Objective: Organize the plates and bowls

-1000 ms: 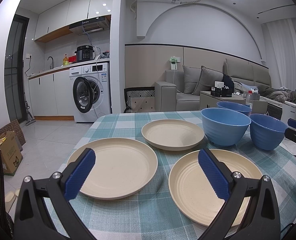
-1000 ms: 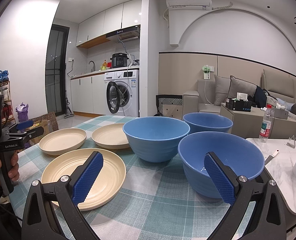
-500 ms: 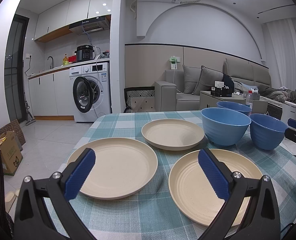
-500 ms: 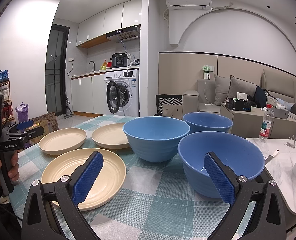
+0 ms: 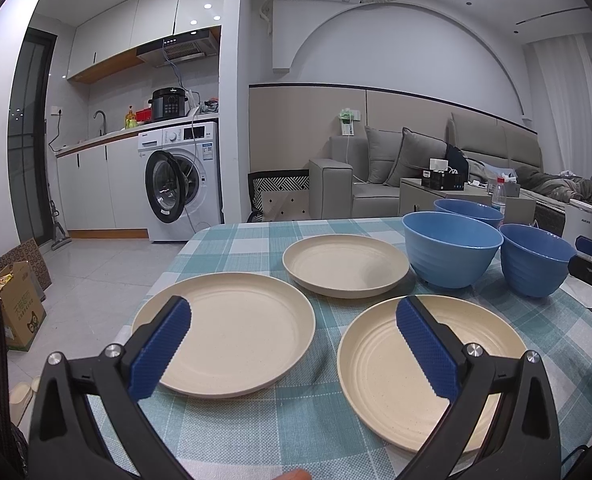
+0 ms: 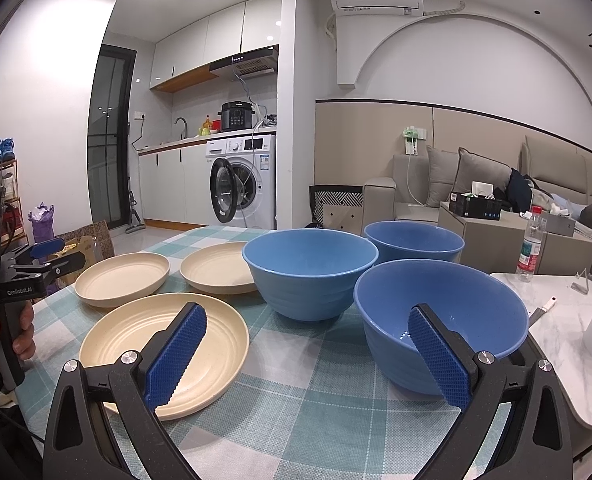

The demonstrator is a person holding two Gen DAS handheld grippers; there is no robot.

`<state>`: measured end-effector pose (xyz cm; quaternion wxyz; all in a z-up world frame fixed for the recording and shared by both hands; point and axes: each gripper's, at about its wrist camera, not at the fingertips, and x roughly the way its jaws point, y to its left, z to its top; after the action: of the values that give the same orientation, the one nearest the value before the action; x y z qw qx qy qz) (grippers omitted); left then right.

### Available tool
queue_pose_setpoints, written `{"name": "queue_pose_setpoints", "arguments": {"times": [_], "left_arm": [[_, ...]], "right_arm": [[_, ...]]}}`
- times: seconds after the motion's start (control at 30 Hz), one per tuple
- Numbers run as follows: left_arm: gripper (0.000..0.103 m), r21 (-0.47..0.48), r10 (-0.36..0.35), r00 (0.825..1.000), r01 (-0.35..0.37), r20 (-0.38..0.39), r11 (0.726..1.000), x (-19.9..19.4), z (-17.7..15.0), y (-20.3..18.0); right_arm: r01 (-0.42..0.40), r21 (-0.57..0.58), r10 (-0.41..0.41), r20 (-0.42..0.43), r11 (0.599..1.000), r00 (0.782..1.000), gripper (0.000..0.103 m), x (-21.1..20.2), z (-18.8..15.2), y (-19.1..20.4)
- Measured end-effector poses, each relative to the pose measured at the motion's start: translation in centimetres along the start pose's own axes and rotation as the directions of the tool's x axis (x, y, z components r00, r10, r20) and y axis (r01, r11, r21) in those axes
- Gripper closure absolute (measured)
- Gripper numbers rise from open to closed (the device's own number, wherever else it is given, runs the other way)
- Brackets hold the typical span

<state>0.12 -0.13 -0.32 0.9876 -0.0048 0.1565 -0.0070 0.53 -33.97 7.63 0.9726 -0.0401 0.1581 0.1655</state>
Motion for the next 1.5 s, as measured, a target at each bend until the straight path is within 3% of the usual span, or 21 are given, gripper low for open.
{"name": "queue_pose_setpoints", "arguments": {"times": [0.3,0.7,1.1,1.5], "left_arm": [[0.0,-0.006,-0.017,1.0,0.017,0.002,1.0,0.1,0.1,0.2],[0.0,0.002,-0.028,0.999,0.028,-0.036,1.0,0.2,0.3,0.1],[0.0,-0.016,0.009,0.998,-0.01,-0.069,1.0,0.0,1.7,0.8],[0.0,-0.059,0.094,0.988,-0.102,-0.121,0.993,0.5,3.9,3.6]], "right_arm": [[-0.013,0.021,0.014,-0.012,1.0,1.0,0.0,0.5,0.2,0.1],[-0.034,-0.037,0.031,-0.076,0.999,0.997,0.0,1.6,2.2,2.2],[-0.103,-0.064,0.093,-0.133,0.993,0.987,0.0,3.6,4.7,5.7],[-0.173,-0.077,0.155,-0.203,0.982,0.967,0.0,6.8,7.3,10.0]]}}
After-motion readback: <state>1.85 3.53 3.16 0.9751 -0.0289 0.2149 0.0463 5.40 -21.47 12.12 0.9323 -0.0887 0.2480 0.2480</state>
